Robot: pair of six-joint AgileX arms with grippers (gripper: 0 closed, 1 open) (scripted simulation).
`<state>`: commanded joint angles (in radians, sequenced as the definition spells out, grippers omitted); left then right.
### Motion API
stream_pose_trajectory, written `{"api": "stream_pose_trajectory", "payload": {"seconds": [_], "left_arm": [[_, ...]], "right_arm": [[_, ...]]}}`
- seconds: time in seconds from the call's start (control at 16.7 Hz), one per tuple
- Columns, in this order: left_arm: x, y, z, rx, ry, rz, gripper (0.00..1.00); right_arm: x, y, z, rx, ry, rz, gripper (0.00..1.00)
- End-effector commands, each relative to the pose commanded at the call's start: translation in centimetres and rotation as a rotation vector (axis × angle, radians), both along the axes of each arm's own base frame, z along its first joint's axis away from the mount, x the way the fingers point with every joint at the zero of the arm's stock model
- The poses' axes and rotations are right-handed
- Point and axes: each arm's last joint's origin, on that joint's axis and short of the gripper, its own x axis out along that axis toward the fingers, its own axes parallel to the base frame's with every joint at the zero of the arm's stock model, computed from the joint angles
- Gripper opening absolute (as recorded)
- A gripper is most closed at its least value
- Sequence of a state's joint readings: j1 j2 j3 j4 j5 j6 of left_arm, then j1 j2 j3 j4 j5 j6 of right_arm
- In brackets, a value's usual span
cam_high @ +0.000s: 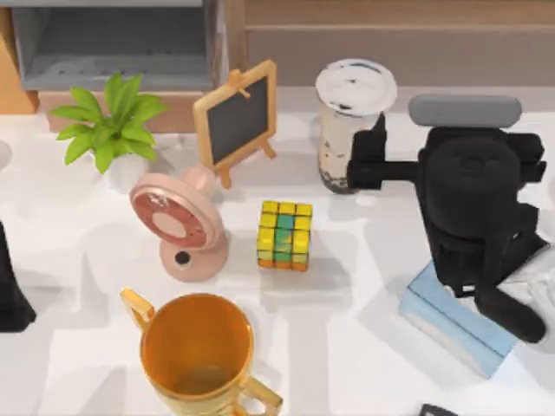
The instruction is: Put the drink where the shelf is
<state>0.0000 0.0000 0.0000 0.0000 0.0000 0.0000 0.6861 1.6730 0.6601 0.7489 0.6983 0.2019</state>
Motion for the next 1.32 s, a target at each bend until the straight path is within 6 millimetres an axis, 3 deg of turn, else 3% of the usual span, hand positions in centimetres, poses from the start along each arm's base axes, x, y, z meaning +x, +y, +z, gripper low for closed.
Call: {"api": "stream_pose_trajectory", "payload": {"seconds": [0.24, 0.42, 0.84, 1.32], "left_arm": [[0.0, 0.0, 0.0, 0.0, 0.0, 0.0, 1.0], [0.0, 0.0, 0.0, 0.0, 0.0, 0.0, 1.0], [0.0, 0.0, 0.0, 0.0, 0.0, 0.0, 1.0], [0.0, 0.0, 0.0, 0.0, 0.0, 0.0, 1.0]], "right_arm": [[0.4, 4.7, -4.3, -0.026, 0.01, 0.002, 1.0], [0.2, 6.2, -5.7, -0.032, 0.005, 0.002, 1.0], [0.7, 6.2, -5.8, -0.033, 0.007, 0.001, 1.0], [7.5, 6.2, -7.2, -0.032, 0.005, 0.002, 1.0]]}}
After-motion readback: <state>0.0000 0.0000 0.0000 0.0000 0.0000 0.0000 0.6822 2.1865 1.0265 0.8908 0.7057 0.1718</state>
